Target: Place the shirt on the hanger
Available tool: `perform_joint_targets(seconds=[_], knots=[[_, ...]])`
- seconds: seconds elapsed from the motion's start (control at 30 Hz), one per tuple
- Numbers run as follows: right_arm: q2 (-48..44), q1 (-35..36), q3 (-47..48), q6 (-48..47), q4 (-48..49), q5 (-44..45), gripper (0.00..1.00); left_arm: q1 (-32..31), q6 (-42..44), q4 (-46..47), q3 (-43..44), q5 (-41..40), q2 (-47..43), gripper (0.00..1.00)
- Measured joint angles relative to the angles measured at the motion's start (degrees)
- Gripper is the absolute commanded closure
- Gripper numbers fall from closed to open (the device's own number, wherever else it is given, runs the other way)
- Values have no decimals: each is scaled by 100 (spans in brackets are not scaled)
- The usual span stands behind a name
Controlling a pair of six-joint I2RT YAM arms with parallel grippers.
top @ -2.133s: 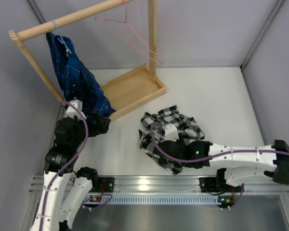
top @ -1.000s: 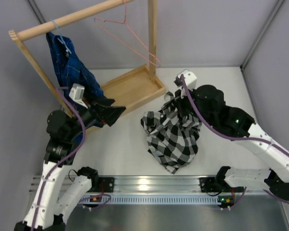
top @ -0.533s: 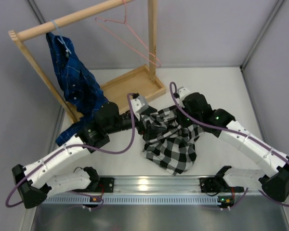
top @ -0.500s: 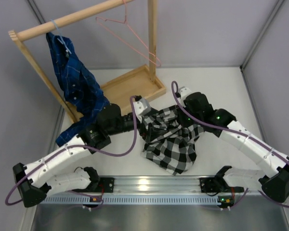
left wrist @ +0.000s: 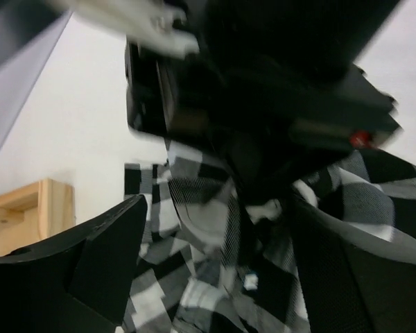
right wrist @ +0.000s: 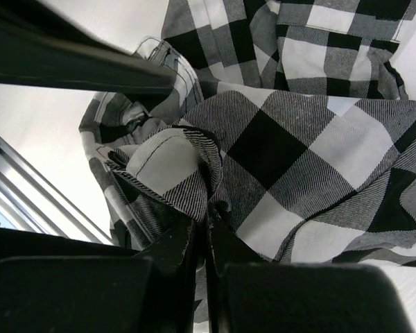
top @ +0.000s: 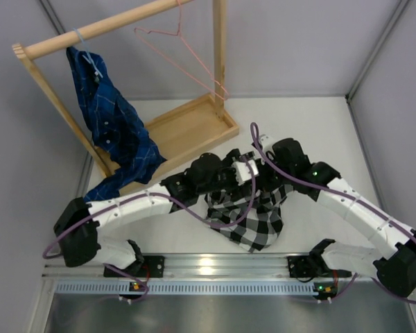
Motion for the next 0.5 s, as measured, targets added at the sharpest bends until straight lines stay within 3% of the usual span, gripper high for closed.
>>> perform_joint_targets(seconds=[0.13,0.37,0.5], knots=[[-76,-94,-63,-42,13,-52,100,0,232,-310,809,55,758,39],[-205,-328,-68,-50,20,-216,100,-4,496,-544,909,72,887,43],[-249,-413,-68,-79,24,-321,100,-4,575,-623,909,63,866,36]])
